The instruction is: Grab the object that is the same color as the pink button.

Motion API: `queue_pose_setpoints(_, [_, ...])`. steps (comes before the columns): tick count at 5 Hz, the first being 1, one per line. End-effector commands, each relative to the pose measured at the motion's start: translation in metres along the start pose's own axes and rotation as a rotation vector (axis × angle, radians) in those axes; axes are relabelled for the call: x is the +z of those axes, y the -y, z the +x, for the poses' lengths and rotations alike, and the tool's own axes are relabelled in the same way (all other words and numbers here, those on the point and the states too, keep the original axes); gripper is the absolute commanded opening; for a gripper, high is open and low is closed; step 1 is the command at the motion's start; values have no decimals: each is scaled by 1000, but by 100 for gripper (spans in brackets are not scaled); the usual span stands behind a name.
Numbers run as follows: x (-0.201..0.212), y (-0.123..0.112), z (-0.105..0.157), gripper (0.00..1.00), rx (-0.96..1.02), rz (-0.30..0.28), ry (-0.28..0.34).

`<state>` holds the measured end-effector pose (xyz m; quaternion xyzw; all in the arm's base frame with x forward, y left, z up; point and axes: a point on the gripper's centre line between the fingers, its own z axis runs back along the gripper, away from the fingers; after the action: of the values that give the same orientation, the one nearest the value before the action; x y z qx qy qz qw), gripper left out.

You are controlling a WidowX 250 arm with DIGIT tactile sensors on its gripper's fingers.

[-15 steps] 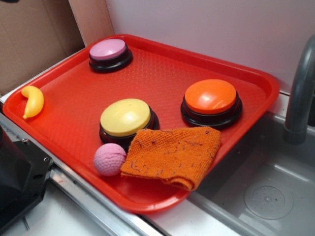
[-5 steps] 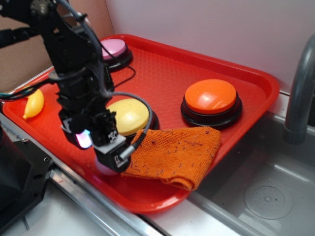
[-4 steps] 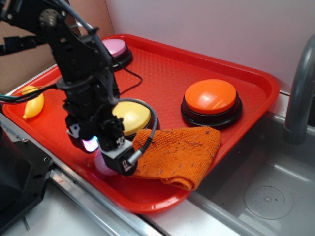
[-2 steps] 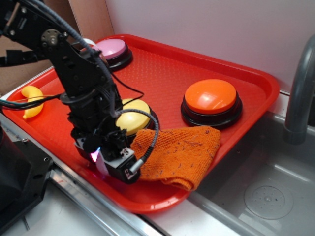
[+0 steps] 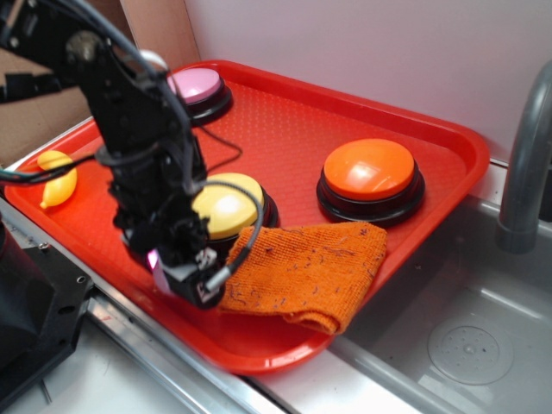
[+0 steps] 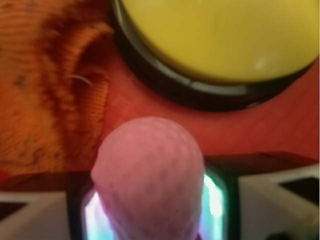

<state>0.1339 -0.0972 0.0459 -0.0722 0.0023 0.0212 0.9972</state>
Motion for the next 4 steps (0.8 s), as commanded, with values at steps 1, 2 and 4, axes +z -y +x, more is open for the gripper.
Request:
queue_pose_setpoints(1, [71, -30, 39, 0, 14, 81, 77])
queue_pose_setpoints(2, [108, -58, 54, 0, 51, 119, 110])
queue_pose_setpoints(4, [143, -99, 54, 0, 179, 204, 132])
